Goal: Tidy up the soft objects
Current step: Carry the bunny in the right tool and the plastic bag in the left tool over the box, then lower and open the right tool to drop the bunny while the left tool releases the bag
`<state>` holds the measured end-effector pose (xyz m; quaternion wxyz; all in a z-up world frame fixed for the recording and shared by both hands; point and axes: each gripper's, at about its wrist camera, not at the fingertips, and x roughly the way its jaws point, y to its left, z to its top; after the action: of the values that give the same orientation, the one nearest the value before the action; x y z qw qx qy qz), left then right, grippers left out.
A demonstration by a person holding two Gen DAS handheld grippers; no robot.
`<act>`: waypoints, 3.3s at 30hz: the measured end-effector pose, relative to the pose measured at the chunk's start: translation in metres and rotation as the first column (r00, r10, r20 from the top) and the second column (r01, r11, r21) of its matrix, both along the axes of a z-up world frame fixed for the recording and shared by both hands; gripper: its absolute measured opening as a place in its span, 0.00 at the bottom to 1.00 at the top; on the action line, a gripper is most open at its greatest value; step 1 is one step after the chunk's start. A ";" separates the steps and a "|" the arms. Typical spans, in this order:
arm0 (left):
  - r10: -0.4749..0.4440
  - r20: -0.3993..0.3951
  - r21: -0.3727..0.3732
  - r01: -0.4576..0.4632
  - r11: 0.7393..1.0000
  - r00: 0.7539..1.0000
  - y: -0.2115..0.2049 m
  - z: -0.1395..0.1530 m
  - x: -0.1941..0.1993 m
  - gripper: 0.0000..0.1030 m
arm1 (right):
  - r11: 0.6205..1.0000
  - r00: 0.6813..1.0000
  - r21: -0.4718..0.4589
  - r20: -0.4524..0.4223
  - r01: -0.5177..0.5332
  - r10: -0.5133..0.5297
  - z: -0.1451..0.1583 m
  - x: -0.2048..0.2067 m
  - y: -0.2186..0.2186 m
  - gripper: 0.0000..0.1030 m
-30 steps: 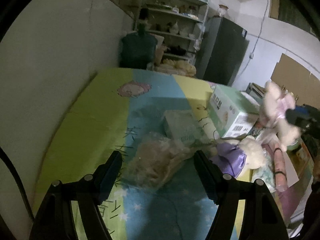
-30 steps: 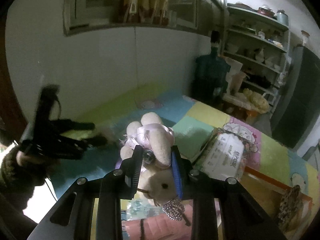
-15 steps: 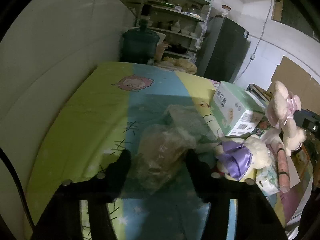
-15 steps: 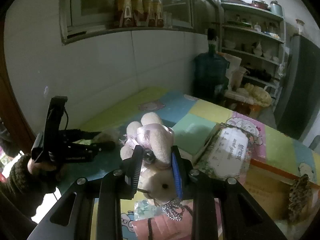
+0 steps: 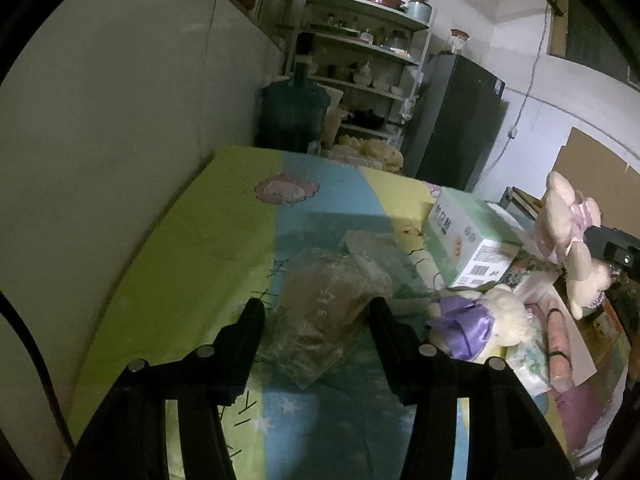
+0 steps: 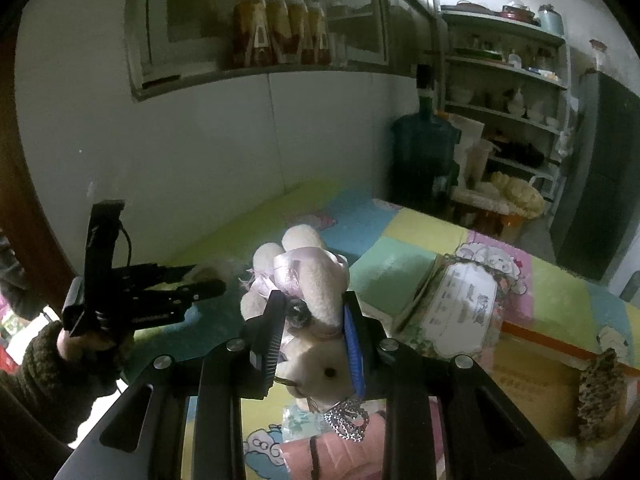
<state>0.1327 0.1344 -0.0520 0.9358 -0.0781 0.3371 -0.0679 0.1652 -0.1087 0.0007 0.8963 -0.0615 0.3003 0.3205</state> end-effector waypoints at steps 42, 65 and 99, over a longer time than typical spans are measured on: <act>-0.347 0.193 -0.002 0.354 0.935 0.918 -0.188 0.097 0.001 0.52 | 0.945 0.944 0.134 0.105 0.298 -0.312 0.038 -0.057 -0.136 0.29; -0.499 0.138 -0.032 0.507 0.861 0.856 -0.292 0.080 0.007 0.52 | 0.856 0.862 0.179 0.064 0.486 -0.503 0.030 -0.082 -0.237 0.29; -0.477 -0.024 -0.020 0.477 0.879 0.878 -0.359 0.032 0.050 0.52 | 0.818 0.830 0.153 -0.036 0.555 -0.557 -0.016 -0.062 -0.283 0.29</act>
<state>0.1831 -0.2249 -0.0199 0.8847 -0.0001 0.3589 -0.2974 0.1034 -0.3921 -0.0156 0.9542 0.0977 0.2746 0.0674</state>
